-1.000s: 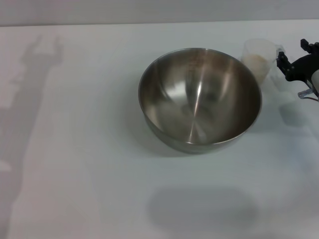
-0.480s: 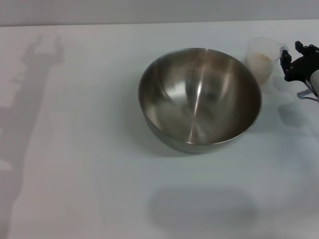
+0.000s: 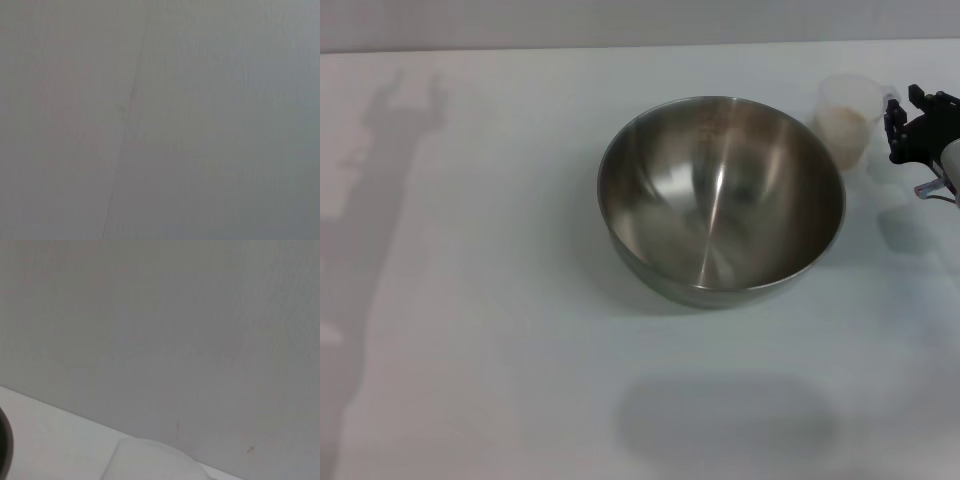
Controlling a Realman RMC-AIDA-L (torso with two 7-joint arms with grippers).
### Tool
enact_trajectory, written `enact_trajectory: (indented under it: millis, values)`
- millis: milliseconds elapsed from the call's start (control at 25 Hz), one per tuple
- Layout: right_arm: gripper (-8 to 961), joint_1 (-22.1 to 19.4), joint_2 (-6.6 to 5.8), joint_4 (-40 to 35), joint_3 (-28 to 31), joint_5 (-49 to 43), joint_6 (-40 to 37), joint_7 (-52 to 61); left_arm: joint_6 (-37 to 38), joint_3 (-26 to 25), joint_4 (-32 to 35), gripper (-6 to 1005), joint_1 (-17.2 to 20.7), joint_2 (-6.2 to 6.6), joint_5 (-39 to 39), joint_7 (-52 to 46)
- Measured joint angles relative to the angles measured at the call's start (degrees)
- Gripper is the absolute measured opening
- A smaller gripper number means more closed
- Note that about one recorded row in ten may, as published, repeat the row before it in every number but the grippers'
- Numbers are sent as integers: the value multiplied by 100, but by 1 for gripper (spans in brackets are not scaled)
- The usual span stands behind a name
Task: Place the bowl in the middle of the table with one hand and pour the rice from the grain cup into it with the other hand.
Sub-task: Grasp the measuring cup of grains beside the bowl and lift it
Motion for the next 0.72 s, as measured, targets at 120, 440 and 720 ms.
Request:
enact_trajectory:
  millis: [120, 440, 720]
  values:
    - [219, -1, 2, 0, -4, 0, 1, -2, 28, 0, 0, 474, 8, 0, 0, 0]
    - [123, -27, 23, 0, -14, -7, -4, -87, 87, -9, 0, 474, 53, 0, -10, 0]
    - [31, -77, 45, 31, 54, 31, -77, -288, 99, -9, 0, 474, 70, 0, -9, 0]
